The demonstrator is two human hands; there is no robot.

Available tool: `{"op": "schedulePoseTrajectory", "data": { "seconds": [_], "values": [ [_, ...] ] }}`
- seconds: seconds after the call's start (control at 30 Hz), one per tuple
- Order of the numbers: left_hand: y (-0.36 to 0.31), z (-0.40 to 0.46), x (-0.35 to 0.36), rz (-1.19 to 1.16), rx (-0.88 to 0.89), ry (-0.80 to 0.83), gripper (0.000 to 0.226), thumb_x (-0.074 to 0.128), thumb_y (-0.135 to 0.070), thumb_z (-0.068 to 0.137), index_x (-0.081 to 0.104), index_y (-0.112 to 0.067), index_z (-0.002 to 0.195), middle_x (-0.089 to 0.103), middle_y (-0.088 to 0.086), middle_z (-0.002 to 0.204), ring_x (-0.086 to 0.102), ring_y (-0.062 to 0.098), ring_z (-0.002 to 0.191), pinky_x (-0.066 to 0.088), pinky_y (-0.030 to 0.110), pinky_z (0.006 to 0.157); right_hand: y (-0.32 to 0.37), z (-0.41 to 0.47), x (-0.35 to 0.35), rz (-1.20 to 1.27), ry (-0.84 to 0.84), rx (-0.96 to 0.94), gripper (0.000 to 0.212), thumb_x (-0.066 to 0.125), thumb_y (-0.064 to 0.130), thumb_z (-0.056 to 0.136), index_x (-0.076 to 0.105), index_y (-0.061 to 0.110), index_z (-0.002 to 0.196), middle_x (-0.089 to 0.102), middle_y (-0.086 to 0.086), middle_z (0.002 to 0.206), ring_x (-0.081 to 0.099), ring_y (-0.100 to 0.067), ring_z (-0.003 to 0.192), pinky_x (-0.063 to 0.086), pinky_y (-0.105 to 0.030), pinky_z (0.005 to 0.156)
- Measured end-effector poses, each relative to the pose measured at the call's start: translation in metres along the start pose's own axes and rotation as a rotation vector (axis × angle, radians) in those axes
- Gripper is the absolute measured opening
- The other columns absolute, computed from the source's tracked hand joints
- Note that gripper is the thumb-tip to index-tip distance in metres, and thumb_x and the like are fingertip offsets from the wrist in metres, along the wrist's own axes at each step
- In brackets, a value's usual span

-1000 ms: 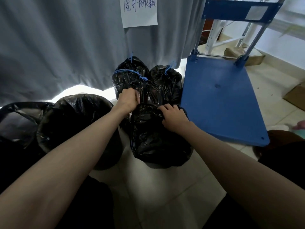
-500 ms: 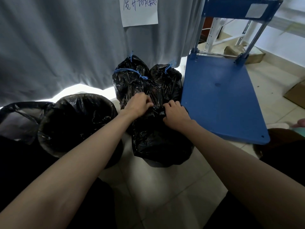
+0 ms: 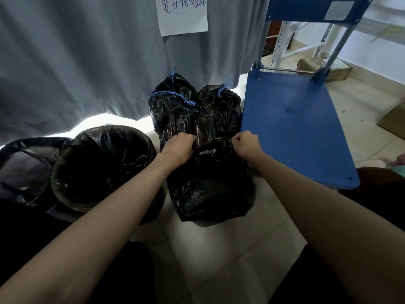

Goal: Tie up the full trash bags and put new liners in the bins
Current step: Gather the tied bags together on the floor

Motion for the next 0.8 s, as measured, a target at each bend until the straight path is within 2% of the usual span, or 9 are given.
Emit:
{"op": "schedulePoseTrajectory", "data": {
  "seconds": [0.13, 0.27, 0.37, 0.53, 0.57, 0.63, 0.7, 0.73, 0.8],
  "values": [
    [0.000, 0.000, 0.004, 0.011, 0.026, -0.061, 0.026, 0.054, -0.005, 0.088, 0.064, -0.016, 0.109, 0.066, 0.013, 0.107, 0.062, 0.036, 0.101, 0.051, 0.047, 0.084, -0.004, 0.005, 0.008, 0.116, -0.004, 0.076, 0.022, 0.058, 0.010, 0.093, 0.068, -0.006, 0.104, 0.065, -0.021, 0.112, 0.058, -0.034, 0.110, 0.049, -0.043, 0.097],
    [0.002, 0.002, 0.003, 0.010, -0.015, -0.060, 0.026, 0.055, -0.003, 0.086, 0.067, -0.017, 0.104, 0.065, 0.015, 0.102, 0.061, 0.038, 0.097, 0.051, 0.044, 0.080, -0.014, 0.011, 0.004, 0.330, -0.007, 0.183, 0.024, 0.065, 0.011, 0.089, 0.068, -0.010, 0.101, 0.068, -0.021, 0.105, 0.066, -0.030, 0.084, 0.058, -0.043, 0.082],
    [0.003, 0.004, 0.002, 0.024, -0.030, -0.058, 0.027, 0.055, -0.001, 0.085, 0.068, -0.016, 0.104, 0.065, 0.015, 0.103, 0.062, 0.038, 0.098, 0.052, 0.045, 0.082, -0.013, 0.014, 0.004, 0.205, -0.056, 0.127, 0.023, 0.056, 0.008, 0.092, 0.067, -0.011, 0.098, 0.067, -0.022, 0.103, 0.063, -0.032, 0.091, 0.055, -0.040, 0.079],
    [-0.002, 0.002, 0.002, 0.083, -0.040, -0.111, 0.028, 0.052, 0.001, 0.087, 0.065, -0.013, 0.108, 0.063, 0.016, 0.104, 0.061, 0.039, 0.098, 0.052, 0.045, 0.080, -0.019, 0.016, 0.011, 0.057, -0.084, 0.093, 0.023, 0.046, 0.007, 0.093, 0.055, -0.003, 0.074, 0.056, -0.016, 0.079, 0.057, -0.031, 0.078, 0.043, -0.036, 0.062],
    [-0.002, 0.002, 0.002, 0.100, -0.041, -0.118, 0.029, 0.051, 0.001, 0.087, 0.065, -0.012, 0.109, 0.063, 0.016, 0.104, 0.061, 0.039, 0.098, 0.052, 0.046, 0.080, -0.015, 0.017, 0.011, 0.040, -0.087, 0.057, 0.021, 0.045, 0.008, 0.092, 0.055, -0.001, 0.076, 0.055, -0.014, 0.079, 0.056, -0.032, 0.078, 0.043, -0.036, 0.062],
    [0.002, 0.002, 0.001, 0.120, -0.057, -0.127, 0.028, 0.051, 0.002, 0.087, 0.063, -0.010, 0.109, 0.063, 0.017, 0.103, 0.061, 0.040, 0.097, 0.052, 0.046, 0.078, -0.007, 0.013, 0.010, 0.021, -0.050, 0.013, 0.022, 0.051, 0.025, 0.090, 0.055, 0.004, 0.090, 0.054, -0.010, 0.086, 0.055, -0.031, 0.081, 0.045, -0.037, 0.068],
    [0.007, 0.002, -0.001, 0.130, -0.086, -0.133, 0.025, 0.051, 0.002, 0.088, 0.062, -0.008, 0.107, 0.062, 0.019, 0.102, 0.061, 0.041, 0.096, 0.051, 0.046, 0.075, -0.008, 0.007, 0.014, -0.112, 0.090, 0.023, 0.042, 0.062, 0.047, 0.083, 0.050, 0.009, 0.097, 0.052, -0.009, 0.093, 0.052, -0.030, 0.085, 0.044, -0.035, 0.073],
    [0.009, 0.002, -0.001, 0.128, -0.102, -0.136, 0.024, 0.050, 0.002, 0.088, 0.062, -0.008, 0.107, 0.062, 0.019, 0.102, 0.061, 0.042, 0.096, 0.050, 0.046, 0.075, -0.010, 0.004, 0.017, -0.228, 0.169, 0.013, 0.042, 0.065, 0.046, 0.082, 0.048, 0.011, 0.097, 0.053, -0.011, 0.098, 0.054, -0.031, 0.090, 0.043, -0.035, 0.073],
    [0.010, 0.002, -0.002, 0.130, -0.125, -0.143, 0.024, 0.050, 0.001, 0.087, 0.062, -0.007, 0.106, 0.062, 0.020, 0.102, 0.061, 0.043, 0.096, 0.050, 0.047, 0.075, -0.019, -0.001, 0.024, -0.397, 0.252, -0.022, 0.025, 0.059, 0.030, 0.089, 0.050, 0.009, 0.099, 0.055, -0.017, 0.112, 0.056, -0.036, 0.101, 0.042, -0.037, 0.075]
  ]
}}
Point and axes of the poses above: each hand's wrist, its own z-axis towards the middle knuckle, its own x-axis out of the palm, y = z × x, the point moved 6 cm from there along z, towards the middle knuckle
